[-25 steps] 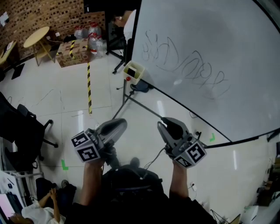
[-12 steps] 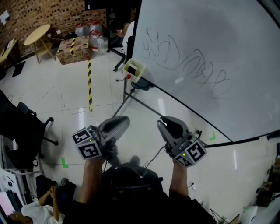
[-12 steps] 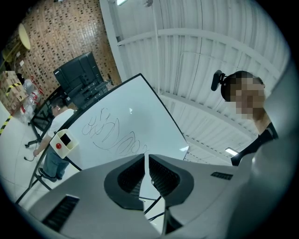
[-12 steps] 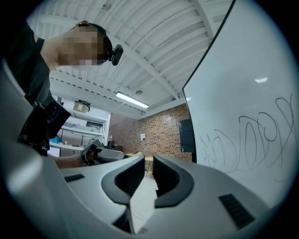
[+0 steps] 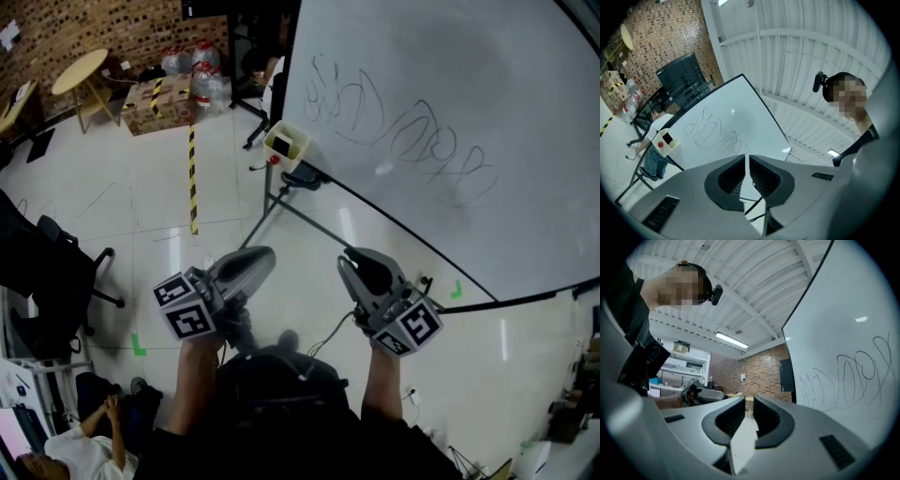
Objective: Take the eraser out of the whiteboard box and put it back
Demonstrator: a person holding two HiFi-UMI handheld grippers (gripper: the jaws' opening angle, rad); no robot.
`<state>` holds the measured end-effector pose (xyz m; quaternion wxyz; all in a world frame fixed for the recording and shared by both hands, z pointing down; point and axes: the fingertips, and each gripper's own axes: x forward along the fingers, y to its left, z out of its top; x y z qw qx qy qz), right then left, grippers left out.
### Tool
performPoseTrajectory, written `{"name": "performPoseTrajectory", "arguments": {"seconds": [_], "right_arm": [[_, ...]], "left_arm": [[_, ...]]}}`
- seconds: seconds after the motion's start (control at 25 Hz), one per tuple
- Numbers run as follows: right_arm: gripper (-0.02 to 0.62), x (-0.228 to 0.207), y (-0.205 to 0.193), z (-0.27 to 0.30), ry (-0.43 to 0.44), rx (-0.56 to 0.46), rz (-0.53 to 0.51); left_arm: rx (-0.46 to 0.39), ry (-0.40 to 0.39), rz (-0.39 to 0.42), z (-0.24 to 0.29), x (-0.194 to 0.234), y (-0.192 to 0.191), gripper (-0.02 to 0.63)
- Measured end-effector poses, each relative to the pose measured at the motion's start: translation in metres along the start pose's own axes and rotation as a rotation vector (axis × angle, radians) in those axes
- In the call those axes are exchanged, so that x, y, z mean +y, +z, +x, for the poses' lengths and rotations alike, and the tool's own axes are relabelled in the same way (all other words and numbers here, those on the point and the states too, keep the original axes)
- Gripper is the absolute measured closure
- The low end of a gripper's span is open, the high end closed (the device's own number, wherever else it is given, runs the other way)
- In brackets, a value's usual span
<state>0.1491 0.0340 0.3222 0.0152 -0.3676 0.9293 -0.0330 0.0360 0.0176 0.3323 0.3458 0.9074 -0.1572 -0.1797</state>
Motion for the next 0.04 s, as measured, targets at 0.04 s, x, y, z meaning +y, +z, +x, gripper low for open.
{"name": "performPoseTrajectory", "arguments": {"seconds": [0.04], "right_arm": [[0.523, 0.0001, -0.0001, -0.0004, 0.001, 0.001, 0.0]], "left_arm": [[-0.002, 0.002, 0.0, -0.0005, -0.0001, 0.0001, 0.591]]}}
